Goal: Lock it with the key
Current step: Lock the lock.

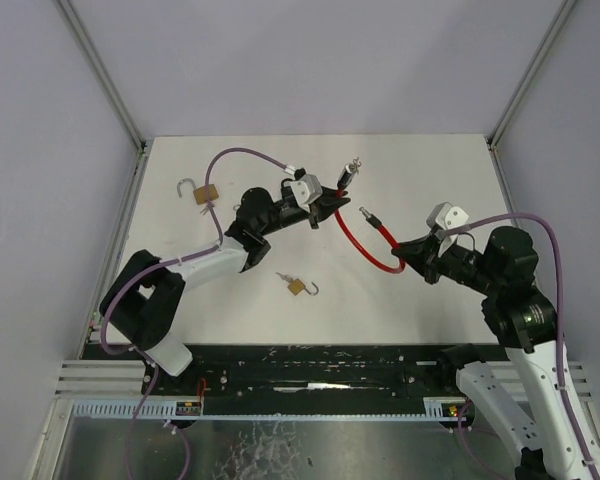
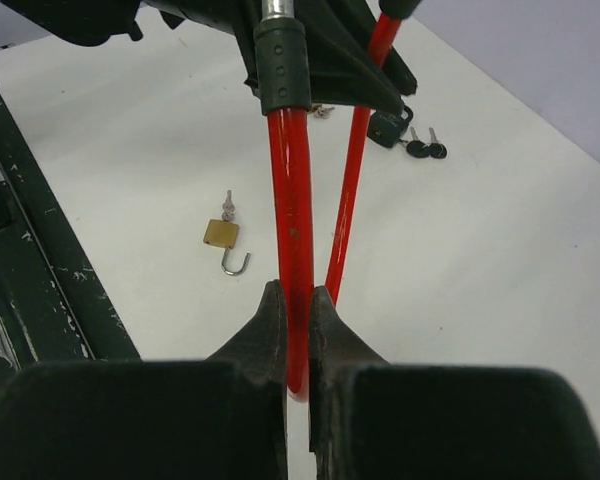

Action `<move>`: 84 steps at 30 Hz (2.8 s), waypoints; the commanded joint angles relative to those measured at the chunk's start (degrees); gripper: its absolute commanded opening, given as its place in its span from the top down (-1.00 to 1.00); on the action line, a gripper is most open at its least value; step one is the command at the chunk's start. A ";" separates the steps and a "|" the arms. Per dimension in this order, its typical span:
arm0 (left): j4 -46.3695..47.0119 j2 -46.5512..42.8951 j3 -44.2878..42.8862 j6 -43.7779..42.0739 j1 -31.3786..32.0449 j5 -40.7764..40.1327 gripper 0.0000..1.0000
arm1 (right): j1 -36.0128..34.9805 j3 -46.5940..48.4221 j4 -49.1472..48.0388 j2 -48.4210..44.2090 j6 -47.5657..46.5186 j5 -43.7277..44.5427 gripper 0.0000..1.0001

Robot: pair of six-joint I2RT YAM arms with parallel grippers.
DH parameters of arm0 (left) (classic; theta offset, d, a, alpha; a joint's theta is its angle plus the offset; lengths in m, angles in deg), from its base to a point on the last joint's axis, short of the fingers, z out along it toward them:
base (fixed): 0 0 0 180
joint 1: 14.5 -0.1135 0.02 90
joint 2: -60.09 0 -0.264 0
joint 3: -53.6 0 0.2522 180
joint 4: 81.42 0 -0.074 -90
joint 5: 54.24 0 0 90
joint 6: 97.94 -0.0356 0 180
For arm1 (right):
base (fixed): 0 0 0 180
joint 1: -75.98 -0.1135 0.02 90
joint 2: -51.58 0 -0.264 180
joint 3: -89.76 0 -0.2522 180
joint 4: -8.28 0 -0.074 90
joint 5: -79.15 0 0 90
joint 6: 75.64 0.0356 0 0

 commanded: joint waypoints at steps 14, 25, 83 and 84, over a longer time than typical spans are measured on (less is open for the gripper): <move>-3.55 -4.32 0.55 -9.25 0.37 -6.85 1.00 | 10.16 -3.18 -10.99 11.90 1.97 -15.66 1.00; -14.72 -2.02 -4.04 -18.06 3.16 -0.27 1.00 | 10.34 -5.62 -12.04 11.87 1.82 -13.16 1.00; -16.17 -0.66 -5.90 -13.75 0.49 4.75 1.00 | 11.16 -6.45 -9.90 11.80 0.01 -7.85 1.00; -14.47 -0.79 -5.38 -12.69 0.07 5.17 1.00 | 11.16 -6.54 -9.84 11.91 -0.04 -7.70 1.00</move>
